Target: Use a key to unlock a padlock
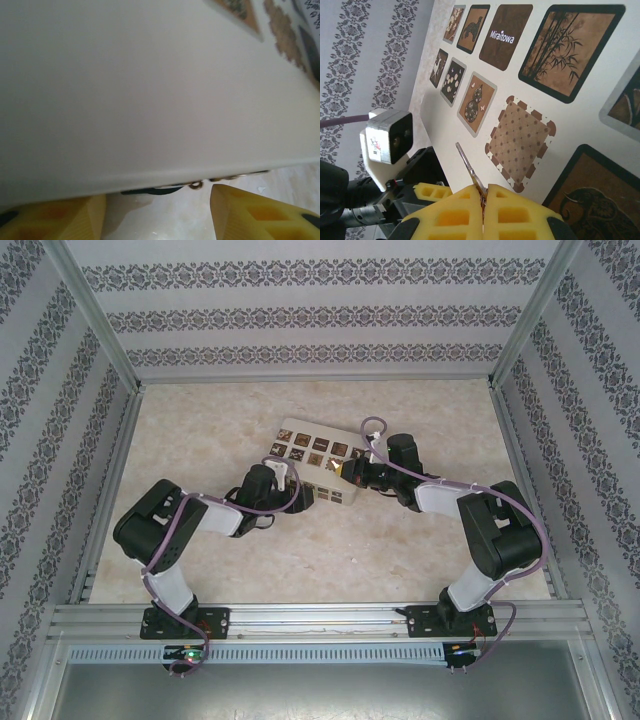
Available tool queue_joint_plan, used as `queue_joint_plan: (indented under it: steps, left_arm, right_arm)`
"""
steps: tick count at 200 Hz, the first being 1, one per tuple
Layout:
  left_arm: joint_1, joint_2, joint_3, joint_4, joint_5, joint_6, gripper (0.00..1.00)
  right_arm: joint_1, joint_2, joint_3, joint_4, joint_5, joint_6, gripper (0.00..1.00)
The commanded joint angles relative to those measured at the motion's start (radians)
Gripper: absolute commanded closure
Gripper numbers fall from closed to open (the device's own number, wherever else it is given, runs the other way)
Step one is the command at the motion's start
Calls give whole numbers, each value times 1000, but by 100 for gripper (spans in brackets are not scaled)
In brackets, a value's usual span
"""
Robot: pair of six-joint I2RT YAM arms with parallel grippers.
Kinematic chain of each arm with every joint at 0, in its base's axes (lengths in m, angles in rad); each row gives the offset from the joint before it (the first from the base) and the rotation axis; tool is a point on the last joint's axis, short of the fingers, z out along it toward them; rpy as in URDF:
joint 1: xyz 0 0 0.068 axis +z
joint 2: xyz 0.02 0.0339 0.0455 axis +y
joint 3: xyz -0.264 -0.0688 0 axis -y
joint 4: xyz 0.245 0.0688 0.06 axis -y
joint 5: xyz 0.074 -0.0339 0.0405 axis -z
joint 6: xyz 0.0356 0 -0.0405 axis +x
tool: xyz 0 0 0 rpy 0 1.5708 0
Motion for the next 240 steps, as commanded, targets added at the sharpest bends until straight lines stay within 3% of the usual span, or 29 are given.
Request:
queue_joint_plan:
  steps: [1,84,240]
  left_arm:
    - [-11,28,27,59,26,7,46]
    - [-15,63,30,134,38,-37,50]
    - [-58,76,84,72,-32,-76,53]
  right_arm:
    - [20,15,-31,-85,32,-3,100]
    - [22,16,-29,-91,32,-7,100]
    - [27,16,-26,-91,41,-5,100]
